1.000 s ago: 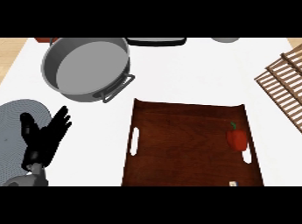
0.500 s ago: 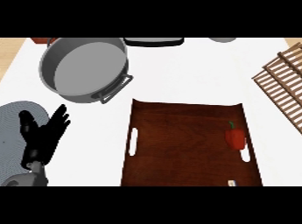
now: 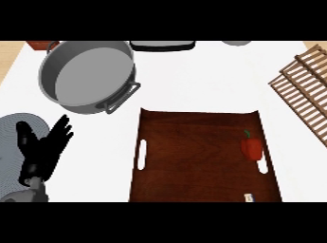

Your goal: Pick the cupcake from the tray and place it in the tiered shelf

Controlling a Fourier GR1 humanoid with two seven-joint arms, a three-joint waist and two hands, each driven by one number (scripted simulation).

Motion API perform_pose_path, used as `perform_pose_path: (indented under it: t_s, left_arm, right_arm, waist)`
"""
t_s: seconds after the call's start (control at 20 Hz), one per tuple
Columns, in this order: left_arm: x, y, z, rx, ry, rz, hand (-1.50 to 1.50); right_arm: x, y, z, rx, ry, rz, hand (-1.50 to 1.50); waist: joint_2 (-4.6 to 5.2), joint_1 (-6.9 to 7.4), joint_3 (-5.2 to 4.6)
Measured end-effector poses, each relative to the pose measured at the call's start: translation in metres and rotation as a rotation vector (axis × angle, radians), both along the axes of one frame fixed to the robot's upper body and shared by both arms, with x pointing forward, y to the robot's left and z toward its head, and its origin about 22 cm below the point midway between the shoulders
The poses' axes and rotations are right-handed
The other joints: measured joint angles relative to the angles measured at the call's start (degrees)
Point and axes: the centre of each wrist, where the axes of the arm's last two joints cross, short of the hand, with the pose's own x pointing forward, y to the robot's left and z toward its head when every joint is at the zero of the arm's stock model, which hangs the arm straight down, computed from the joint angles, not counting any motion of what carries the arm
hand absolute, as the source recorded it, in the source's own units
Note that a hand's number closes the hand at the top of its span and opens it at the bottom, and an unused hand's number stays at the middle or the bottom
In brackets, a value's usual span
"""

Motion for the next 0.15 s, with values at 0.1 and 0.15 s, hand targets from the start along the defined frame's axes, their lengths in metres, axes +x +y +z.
perform_pose_path:
  t_s: [0.1, 0.15]
  left_arm:
    - [-0.003, -0.001, -0.001, 0.002, 0.002, 0.000, 0.00]
    - [-0.002, -0.001, -0.003, 0.001, 0.000, 0.001, 0.00]
  right_arm:
    - [-0.023, 0.005, -0.004, 0.001, -0.010, 0.011, -1.50]
    - [-0.034, 0.006, -0.006, 0.000, -0.012, 0.013, -1.50]
  waist:
    - [-0.01, 0.02, 0.01]
    - [0.03, 0.04, 0.01]
